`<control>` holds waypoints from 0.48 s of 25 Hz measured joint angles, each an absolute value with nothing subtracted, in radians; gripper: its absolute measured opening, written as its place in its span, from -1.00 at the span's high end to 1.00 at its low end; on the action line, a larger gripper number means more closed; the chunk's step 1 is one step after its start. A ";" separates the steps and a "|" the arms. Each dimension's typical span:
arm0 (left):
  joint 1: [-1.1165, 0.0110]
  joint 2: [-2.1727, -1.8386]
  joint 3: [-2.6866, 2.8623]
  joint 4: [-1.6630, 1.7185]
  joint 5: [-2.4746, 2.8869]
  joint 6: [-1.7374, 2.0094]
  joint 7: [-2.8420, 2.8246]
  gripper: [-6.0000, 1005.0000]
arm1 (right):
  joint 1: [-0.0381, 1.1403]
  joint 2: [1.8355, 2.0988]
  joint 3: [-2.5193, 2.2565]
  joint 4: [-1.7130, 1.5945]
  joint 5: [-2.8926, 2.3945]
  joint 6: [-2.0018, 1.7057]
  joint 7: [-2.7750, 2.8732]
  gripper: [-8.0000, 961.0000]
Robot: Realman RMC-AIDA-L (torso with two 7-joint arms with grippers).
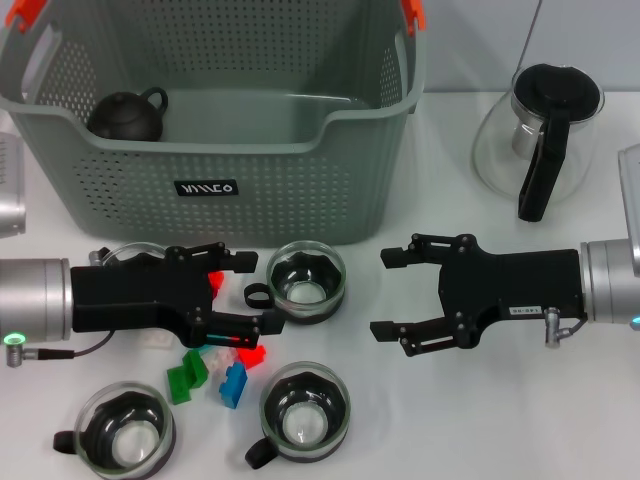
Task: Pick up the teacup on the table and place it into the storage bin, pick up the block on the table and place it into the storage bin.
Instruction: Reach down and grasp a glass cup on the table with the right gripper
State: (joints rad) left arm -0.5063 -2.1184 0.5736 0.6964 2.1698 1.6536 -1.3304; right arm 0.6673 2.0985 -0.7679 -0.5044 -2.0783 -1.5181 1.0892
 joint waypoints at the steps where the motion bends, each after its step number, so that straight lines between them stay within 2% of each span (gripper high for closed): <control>1: -0.507 -2.118 0.574 0.696 2.172 1.654 -1.330 -0.89 | 0.667 2.099 -0.768 -0.502 -2.078 -1.513 1.089 -0.93; 12: -0.508 -2.118 0.575 0.695 2.176 1.664 -1.330 -0.89 | 0.670 2.100 -0.776 -0.492 -2.054 -1.502 1.088 -0.89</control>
State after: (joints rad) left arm -0.5079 -2.1184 0.5752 0.6949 2.1764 1.6644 -1.3299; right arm 0.6703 2.1000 -0.7761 -0.4924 -2.0540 -1.5016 1.0875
